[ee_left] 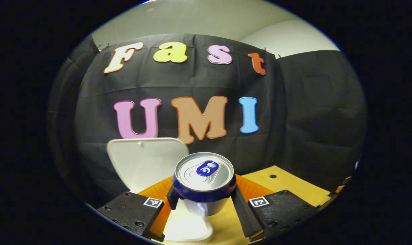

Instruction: Press the lid of the desktop garbage bin to open it, pick up the crumpled paper on the desktop and throw it into the bin, then pick up the pop can on the desktop and drop it into the bin, and finally close the garbage bin lid.

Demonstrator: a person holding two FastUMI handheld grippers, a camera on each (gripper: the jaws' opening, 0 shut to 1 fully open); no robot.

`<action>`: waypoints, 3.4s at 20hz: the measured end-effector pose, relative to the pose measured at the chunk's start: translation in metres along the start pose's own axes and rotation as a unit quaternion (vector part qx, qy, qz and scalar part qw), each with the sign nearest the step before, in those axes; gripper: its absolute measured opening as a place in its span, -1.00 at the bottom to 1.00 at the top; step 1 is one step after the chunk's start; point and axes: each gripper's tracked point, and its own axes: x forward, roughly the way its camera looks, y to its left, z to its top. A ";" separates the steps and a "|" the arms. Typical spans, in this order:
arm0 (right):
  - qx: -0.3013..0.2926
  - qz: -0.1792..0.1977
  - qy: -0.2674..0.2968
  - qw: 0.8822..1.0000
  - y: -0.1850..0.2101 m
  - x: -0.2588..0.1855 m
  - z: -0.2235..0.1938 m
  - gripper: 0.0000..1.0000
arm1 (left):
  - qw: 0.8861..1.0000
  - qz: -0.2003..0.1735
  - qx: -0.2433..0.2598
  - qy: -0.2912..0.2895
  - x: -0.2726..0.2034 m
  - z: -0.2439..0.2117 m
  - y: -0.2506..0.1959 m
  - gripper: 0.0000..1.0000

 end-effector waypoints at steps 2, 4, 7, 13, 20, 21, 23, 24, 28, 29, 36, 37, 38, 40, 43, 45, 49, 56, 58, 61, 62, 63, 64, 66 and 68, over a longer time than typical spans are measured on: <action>-0.008 0.004 -0.004 1.000 0.000 0.004 0.005 0.95 | 1.000 0.030 0.002 0.003 -0.002 -0.002 0.029 0.53; -0.017 0.003 -0.005 1.000 -0.003 0.005 0.008 0.96 | 0.998 0.063 0.000 0.011 -0.007 -0.008 0.055 0.56; -0.023 -0.002 -0.001 1.000 -0.013 0.005 0.006 0.95 | 0.995 0.096 -0.005 -0.004 -0.011 -0.006 0.075 0.92; -0.012 -0.008 0.003 1.000 -0.023 0.002 0.002 0.95 | 0.996 0.093 -0.003 -0.020 -0.006 0.008 0.073 0.89; 0.004 -0.022 0.013 1.000 -0.038 -0.003 -0.012 0.95 | 0.996 0.084 -0.002 -0.039 0.013 0.053 0.071 0.89; 0.006 -0.029 0.012 0.999 -0.043 -0.004 -0.013 0.95 | 0.995 0.085 -0.003 -0.043 0.018 0.062 0.073 0.89; 0.013 -0.035 0.009 0.999 -0.046 -0.009 -0.013 0.94 | 0.995 0.084 -0.009 -0.050 0.030 0.082 0.078 0.89; 0.017 -0.037 0.008 0.999 -0.049 -0.011 -0.013 0.92 | 0.995 0.084 -0.013 -0.055 0.036 0.091 0.083 0.89; 0.023 -0.048 0.004 0.999 -0.055 -0.017 -0.014 0.90 | 0.996 0.086 -0.011 -0.037 0.063 0.096 0.093 0.89; 0.023 -0.050 0.004 0.998 -0.055 -0.020 -0.015 0.91 | 0.996 0.086 -0.011 -0.029 0.067 0.092 0.094 0.89; 0.029 -0.066 0.004 0.997 -0.065 -0.032 -0.020 0.90 | 0.995 0.089 -0.034 0.038 0.081 0.040 0.098 0.91; 0.032 -0.067 0.006 0.997 -0.065 -0.032 -0.022 0.90 | 0.996 0.089 -0.022 0.012 0.076 0.050 0.099 1.00; 0.034 -0.067 0.007 0.997 -0.065 -0.033 -0.023 0.90 | 0.996 0.085 -0.023 0.009 0.073 0.050 0.094 1.00; 0.035 -0.067 0.006 0.997 -0.063 -0.034 -0.021 0.90 | 0.996 0.087 -0.024 -0.003 0.062 0.048 0.093 0.93; 0.025 -0.063 0.003 0.998 -0.057 -0.032 -0.016 0.90 | 0.996 0.084 -0.026 -0.011 0.043 0.042 0.087 0.93; 0.015 -0.062 0.001 0.998 -0.055 -0.032 -0.013 0.90 | 0.996 0.082 -0.020 -0.018 0.029 0.037 0.084 0.92; 0.005 -0.055 0.002 0.998 -0.047 -0.029 -0.008 0.90 | 0.996 0.083 -0.010 -0.039 -0.001 0.019 0.077 0.89; -0.007 -0.054 -0.009 0.998 -0.045 -0.031 0.004 0.90 | 0.994 0.091 0.008 -0.064 -0.038 -0.022 0.066 0.89; -0.011 -0.053 -0.009 0.999 -0.042 -0.031 0.004 0.90 | 0.995 0.083 0.006 -0.052 -0.038 -0.042 0.059 0.97; -0.019 -0.051 -0.007 0.998 -0.039 -0.033 0.001 0.90 | 0.995 0.095 -0.017 -0.013 -0.040 -0.084 0.062 0.87; -0.022 -0.052 -0.005 0.998 -0.040 -0.035 0.000 0.90 | 0.995 0.101 -0.019 -0.022 -0.043 -0.086 0.062 1.00; -0.025 -0.054 -0.004 0.998 -0.041 -0.035 -0.001 0.90 | 0.994 0.104 -0.019 -0.027 -0.044 -0.088 0.062 0.87; -0.026 -0.057 -0.003 0.998 -0.042 -0.037 -0.001 0.90 | 0.994 0.105 -0.017 -0.027 -0.044 -0.092 0.060 0.85; -0.025 -0.059 -0.003 0.998 -0.041 -0.040 0.000 0.90 | 0.994 0.103 -0.011 -0.018 -0.043 -0.104 0.058 0.85; -0.024 -0.061 -0.003 0.998 -0.041 -0.042 -0.001 0.90 | 0.994 0.108 -0.021 -0.008 -0.041 -0.114 0.060 0.86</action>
